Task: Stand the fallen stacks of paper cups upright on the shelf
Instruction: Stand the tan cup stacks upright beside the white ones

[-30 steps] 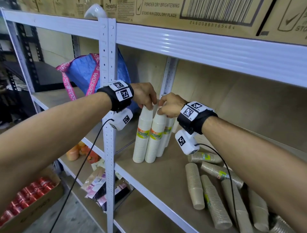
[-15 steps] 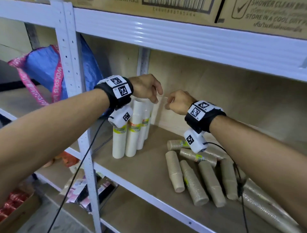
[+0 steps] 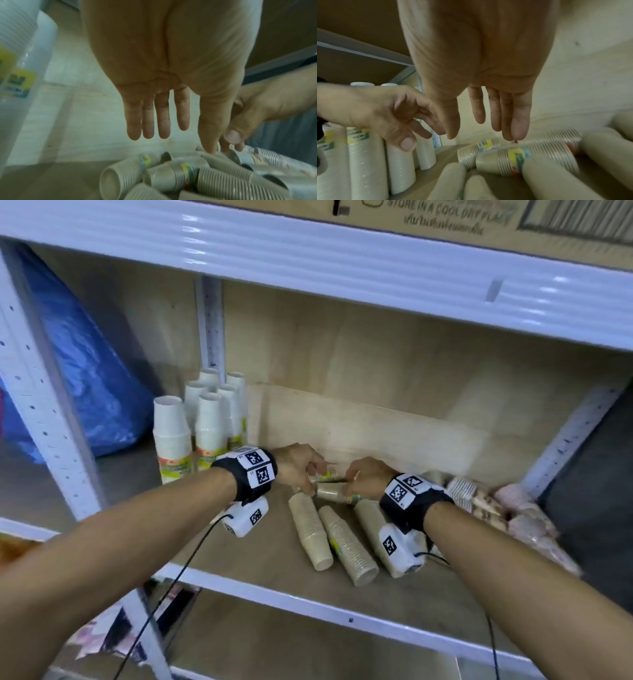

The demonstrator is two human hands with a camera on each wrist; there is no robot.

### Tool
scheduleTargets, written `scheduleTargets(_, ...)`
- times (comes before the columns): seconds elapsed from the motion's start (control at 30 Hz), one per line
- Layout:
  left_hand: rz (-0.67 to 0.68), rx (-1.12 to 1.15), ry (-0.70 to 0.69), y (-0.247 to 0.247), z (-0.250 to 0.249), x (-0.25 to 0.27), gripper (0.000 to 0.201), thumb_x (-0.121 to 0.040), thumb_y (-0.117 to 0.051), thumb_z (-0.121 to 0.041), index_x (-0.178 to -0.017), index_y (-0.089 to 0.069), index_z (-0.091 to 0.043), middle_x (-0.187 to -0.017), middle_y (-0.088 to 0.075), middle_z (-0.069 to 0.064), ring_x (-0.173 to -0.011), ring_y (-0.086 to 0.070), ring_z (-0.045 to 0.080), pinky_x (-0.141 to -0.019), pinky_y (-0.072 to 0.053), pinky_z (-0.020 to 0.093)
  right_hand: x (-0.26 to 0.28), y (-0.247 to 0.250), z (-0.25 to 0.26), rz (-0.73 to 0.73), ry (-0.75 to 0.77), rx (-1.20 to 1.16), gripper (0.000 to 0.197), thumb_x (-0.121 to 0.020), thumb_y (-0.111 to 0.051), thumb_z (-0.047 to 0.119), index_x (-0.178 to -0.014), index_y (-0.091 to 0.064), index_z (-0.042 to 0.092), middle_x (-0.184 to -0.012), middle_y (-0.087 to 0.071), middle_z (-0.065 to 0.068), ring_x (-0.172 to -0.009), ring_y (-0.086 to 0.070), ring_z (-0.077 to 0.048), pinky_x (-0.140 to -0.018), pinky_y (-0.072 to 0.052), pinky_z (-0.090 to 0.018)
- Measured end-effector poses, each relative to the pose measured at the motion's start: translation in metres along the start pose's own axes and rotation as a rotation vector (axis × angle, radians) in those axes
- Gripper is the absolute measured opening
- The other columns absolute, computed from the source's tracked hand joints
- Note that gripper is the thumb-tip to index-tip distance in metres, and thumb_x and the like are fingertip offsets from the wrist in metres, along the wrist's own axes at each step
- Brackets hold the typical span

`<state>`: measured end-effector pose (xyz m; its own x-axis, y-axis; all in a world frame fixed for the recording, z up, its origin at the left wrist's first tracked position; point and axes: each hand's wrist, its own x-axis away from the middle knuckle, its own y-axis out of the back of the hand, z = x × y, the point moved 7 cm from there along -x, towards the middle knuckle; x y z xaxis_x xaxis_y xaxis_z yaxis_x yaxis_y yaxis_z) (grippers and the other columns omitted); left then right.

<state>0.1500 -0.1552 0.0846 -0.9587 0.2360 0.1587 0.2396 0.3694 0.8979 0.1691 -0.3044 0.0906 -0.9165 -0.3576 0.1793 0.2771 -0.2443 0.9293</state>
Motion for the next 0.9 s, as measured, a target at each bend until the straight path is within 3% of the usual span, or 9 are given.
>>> scheduleTargets(0.07,0.047,-0.049,0.004,-0.022,0.004,-0.006,0.056,-0.080,-0.077,-0.021,-0.132,-0.058,-0.023,-0.125,-0.057,-0.003,-0.113,-0.055,0.016,-0.091,-0.048,0.028,0.006,-0.015,-0.013,0.039,-0.023,-0.043,0.042,-0.076,-0.077,0.031,-0.113,-0.068,0.013,-0.112,-0.065,-0.005,-0.099,-0.063,-0.022,-0.078,-0.053,-0.032)
scheduleTargets(0.17,0.159,-0.100,0.018,-0.053,0.016,-0.017,0.056,-0.082,-0.075,-0.017,-0.134,-0.055,-0.024,-0.133,-0.054,-0.002,-0.114,-0.053,0.016,-0.094,-0.046,0.027,0.013,-0.036,-0.025,0.091,-0.034,-0.105,0.046,-0.076,-0.078,0.031,-0.119,-0.064,0.021,-0.107,-0.061,0.002,-0.102,-0.061,-0.020,-0.066,-0.046,-0.023)
scheduleTargets(0.2,0.187,-0.129,0.019,-0.061,0.018,-0.019,0.056,-0.082,-0.075,-0.017,-0.134,-0.055,-0.023,-0.135,-0.054,-0.001,-0.115,-0.053,0.017,-0.096,-0.046,0.027,0.014,-0.043,-0.028,0.103,-0.043,-0.101,0.048,-0.076,-0.077,0.032,-0.121,-0.063,0.022,-0.110,-0.062,0.002,-0.105,-0.061,-0.020,-0.068,-0.045,-0.022)
scheduleTargets(0.3,0.207,-0.216,0.011,-0.076,0.015,-0.022,0.056,-0.081,-0.076,-0.014,-0.134,-0.057,-0.019,-0.135,-0.051,0.001,-0.122,-0.051,0.021,-0.101,-0.042,0.028,0.016,-0.063,-0.037,0.139,-0.092,-0.040,0.059,-0.074,-0.076,0.042,-0.127,-0.058,0.021,-0.129,-0.058,0.002,-0.114,-0.057,-0.021,-0.089,-0.048,-0.030)
scheduleTargets(0.47,0.299,-0.292,-0.022,-0.093,0.014,-0.021,0.071,-0.066,-0.086,-0.032,-0.131,-0.056,-0.031,-0.134,-0.054,-0.005,-0.120,-0.053,0.018,-0.103,-0.045,0.037,0.023,-0.081,-0.047,0.137,-0.126,-0.120,0.064,-0.071,-0.080,0.042,-0.127,-0.054,0.021,-0.121,-0.056,0.002,-0.106,-0.056,-0.016,-0.090,-0.048,-0.031)
scheduleTargets(0.67,0.251,-0.399,-0.102,-0.093,0.016,-0.020,0.078,-0.063,-0.085,-0.040,-0.133,-0.053,-0.031,-0.131,-0.054,-0.002,-0.120,-0.052,0.020,-0.101,-0.045,0.041,0.024,-0.092,-0.048,0.131,-0.147,-0.166,0.074,-0.075,-0.078,0.039,-0.137,-0.047,0.014,-0.134,-0.052,-0.003,-0.120,-0.052,-0.021,-0.098,-0.044,-0.032)
scheduleTargets(0.9,0.231,-0.500,-0.201,-0.092,0.013,-0.014,0.071,-0.061,-0.084,-0.040,-0.126,-0.056,-0.032,-0.124,-0.051,-0.002,-0.115,-0.049,0.022,-0.097,-0.044,0.046,0.024,-0.095,-0.046,0.126,-0.176,-0.156,0.073,-0.072,-0.079,0.042,-0.133,-0.051,0.014,-0.130,-0.055,-0.004,-0.116,-0.055,-0.022,-0.096,-0.047,-0.034)
